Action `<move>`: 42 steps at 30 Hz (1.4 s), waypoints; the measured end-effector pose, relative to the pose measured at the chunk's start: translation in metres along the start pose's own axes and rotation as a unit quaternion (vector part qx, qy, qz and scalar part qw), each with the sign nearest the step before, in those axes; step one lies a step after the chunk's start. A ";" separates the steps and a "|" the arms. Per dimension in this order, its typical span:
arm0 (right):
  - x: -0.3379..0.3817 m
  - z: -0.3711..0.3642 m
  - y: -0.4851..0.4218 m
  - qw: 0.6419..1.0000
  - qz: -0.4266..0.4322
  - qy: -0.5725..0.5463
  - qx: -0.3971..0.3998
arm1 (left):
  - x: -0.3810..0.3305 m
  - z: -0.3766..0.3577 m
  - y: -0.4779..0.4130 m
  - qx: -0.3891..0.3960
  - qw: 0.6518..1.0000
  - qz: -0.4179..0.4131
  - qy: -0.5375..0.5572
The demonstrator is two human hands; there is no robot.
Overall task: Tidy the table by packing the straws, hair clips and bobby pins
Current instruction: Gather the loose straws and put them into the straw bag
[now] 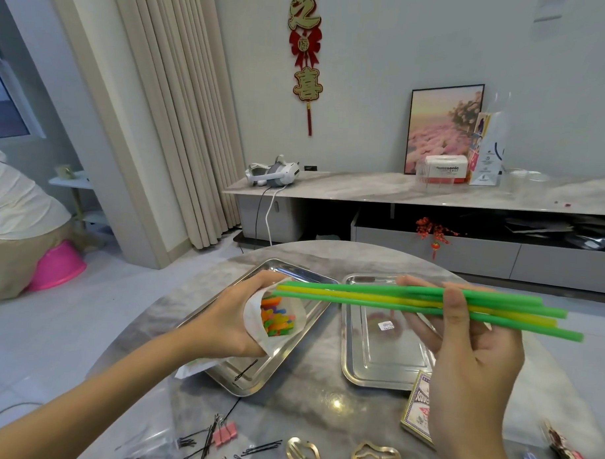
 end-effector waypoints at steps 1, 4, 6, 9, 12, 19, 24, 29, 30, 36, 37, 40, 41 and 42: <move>0.000 0.000 0.001 1.000 0.001 0.003 -0.004 | -0.001 -0.001 0.000 -0.002 1.000 0.000 0.005; -0.003 -0.001 0.005 1.000 0.015 0.019 -0.008 | -0.002 -0.003 0.000 -0.001 1.000 0.004 0.017; -0.005 -0.006 0.008 0.999 0.025 0.025 0.005 | -0.001 -0.006 0.000 0.002 1.000 0.014 0.014; -0.006 -0.010 0.011 0.999 0.029 0.034 0.010 | 0.000 -0.009 0.002 0.006 1.000 0.015 -0.009; -0.009 -0.006 0.009 1.000 -0.005 0.027 -0.008 | -0.005 -0.011 0.002 0.000 0.994 -0.017 -0.111; -0.016 -0.005 0.009 0.997 -0.076 0.032 0.013 | -0.007 -0.020 0.002 -0.099 0.950 -0.001 -0.297; -0.017 0.001 0.007 0.996 -0.074 0.043 -0.013 | -0.016 -0.019 0.004 -0.140 0.937 0.002 -0.321; -0.025 -0.006 0.014 0.995 -0.087 0.044 0.037 | -0.043 -0.045 0.010 -0.102 0.935 -0.065 -0.332; -0.032 -0.008 0.019 0.993 -0.097 0.047 0.052 | -0.045 -0.049 0.012 -0.094 0.938 -0.069 -0.326; -0.040 -0.020 0.032 0.952 0.025 0.267 0.145 | -0.063 -0.053 0.019 -0.129 0.944 -0.071 -0.296; -0.040 -0.019 0.033 0.945 0.025 0.282 0.166 | -0.067 -0.049 0.021 -0.143 0.943 -0.069 -0.293; -0.036 -0.018 0.036 0.939 -0.016 0.259 0.224 | -0.070 -0.033 0.029 -0.179 0.942 -0.044 -0.280; -0.034 -0.016 0.038 0.940 -0.020 0.249 0.234 | -0.070 -0.025 0.030 -0.189 0.944 -0.029 -0.268; -0.030 -0.015 0.041 0.938 -0.012 0.249 0.242 | -0.071 -0.017 0.032 -0.200 0.946 -0.019 -0.254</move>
Point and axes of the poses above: each hand's wrist, its own y-axis away from the middle knuckle, its own z-axis out of the back of the hand, x = y × z, the point moved 5 cm from there along -y, towards the middle knuckle, and after that the axes turned 6 degrees about -z, right-handed, at the moved point
